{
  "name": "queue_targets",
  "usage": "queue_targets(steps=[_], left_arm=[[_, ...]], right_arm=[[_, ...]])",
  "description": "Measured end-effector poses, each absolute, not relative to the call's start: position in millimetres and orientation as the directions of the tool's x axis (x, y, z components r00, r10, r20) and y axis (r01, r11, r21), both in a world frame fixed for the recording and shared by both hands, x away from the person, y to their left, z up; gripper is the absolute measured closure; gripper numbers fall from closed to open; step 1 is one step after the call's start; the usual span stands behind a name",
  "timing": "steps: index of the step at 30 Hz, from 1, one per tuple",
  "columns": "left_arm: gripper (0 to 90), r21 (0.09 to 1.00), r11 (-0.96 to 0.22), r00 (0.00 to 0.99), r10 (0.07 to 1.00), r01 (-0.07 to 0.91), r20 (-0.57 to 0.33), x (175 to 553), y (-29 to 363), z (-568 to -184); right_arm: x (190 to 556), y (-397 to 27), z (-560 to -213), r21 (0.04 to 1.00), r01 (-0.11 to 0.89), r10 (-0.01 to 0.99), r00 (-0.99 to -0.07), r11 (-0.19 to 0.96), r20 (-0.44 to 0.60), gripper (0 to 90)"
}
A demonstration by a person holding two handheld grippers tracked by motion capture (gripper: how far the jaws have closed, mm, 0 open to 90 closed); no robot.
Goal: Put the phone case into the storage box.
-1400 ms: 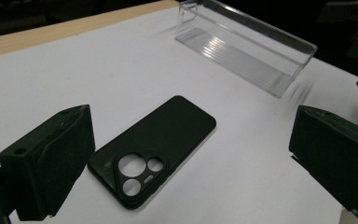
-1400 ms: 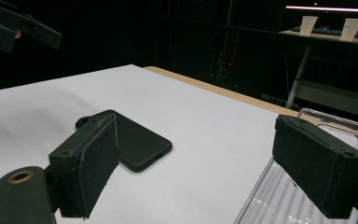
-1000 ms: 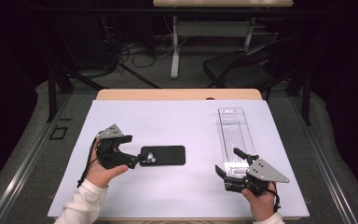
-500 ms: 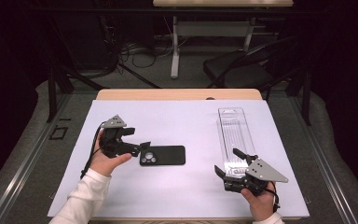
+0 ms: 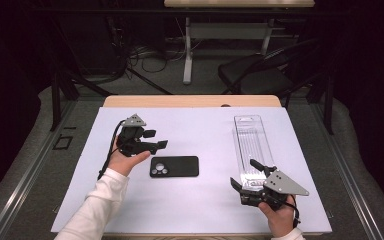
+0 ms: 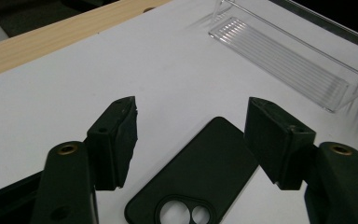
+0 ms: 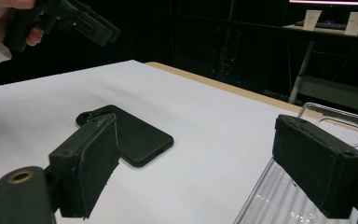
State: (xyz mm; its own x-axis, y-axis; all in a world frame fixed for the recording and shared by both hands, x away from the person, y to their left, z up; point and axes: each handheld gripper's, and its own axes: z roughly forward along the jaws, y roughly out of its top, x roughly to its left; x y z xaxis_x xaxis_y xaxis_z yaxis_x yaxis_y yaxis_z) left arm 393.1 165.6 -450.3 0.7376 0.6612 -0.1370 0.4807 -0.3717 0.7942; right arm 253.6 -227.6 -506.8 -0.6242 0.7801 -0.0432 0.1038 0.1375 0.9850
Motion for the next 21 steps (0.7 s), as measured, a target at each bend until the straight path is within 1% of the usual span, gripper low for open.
queue_targets(steps=[2, 3, 6, 8, 9, 12, 14, 16, 18, 19, 21], left_arm=[[42.9, 0.793, -0.370, 0.731, 0.669, 0.484, -0.134, 395, 166, -451], [42.9, 0.793, -0.357, 0.722, 0.677, 0.495, -0.146, 396, 165, -453], [49.9, 0.787, -0.346, 0.701, 0.698, 0.511, -0.148, 400, 165, -456], [51.0, 0.789, -0.346, 0.700, 0.699, 0.508, -0.145, 401, 165, -457], [53.8, 0.782, -0.347, 0.697, 0.702, 0.518, -0.150, 402, 165, -458], [56.1, 0.776, -0.349, 0.697, 0.699, 0.525, -0.157, 406, 164, -462], [58.5, 0.773, -0.362, 0.702, 0.697, 0.521, -0.146, 408, 162, -465], [63.8, 0.765, -0.371, 0.702, 0.697, 0.526, -0.144, 411, 159, -468], [67.3, 0.755, -0.385, 0.703, 0.697, 0.531, -0.139, 413, 157, -472], [71.5, 0.750, -0.391, 0.703, 0.698, 0.534, -0.136, 415, 156, -474], [74.6, 0.736, -0.400, 0.696, 0.705, 0.546, -0.132, 418, 154, -478]], right_arm=[[253, -228, -507, 0.985, 0.104, 0.781, -0.623, 0.139, -0.044, 13.7], [253, -228, -507, 0.985, 0.104, 0.781, -0.623, 0.139, -0.044, 13.7], [253, -227, -507, 0.984, 0.107, 0.781, -0.624, 0.139, -0.042, 13.7], [254, -227, -507, 0.984, 0.106, 0.780, -0.624, 0.141, -0.044, 13.7], [254, -227, -507, 0.984, 0.104, 0.780, -0.624, 0.143, -0.047, 13.7], [254, -228, -507, 0.984, 0.106, 0.780, -0.624, 0.141, -0.045, 13.7], [254, -228, -508, 0.985, 0.107, 0.779, -0.625, 0.138, -0.042, 13.7], [254, -228, -508, 0.985, 0.107, 0.780, -0.624, 0.135, -0.039, 13.7], [254, -228, -508, 0.985, 0.110, 0.780, -0.624, 0.136, -0.039, 13.7], [255, -228, -508, 0.985, 0.108, 0.780, -0.625, 0.134, -0.037, 13.7], [254, -229, -508, 0.985, 0.111, 0.780, -0.625, 0.134, -0.036, 13.7]])
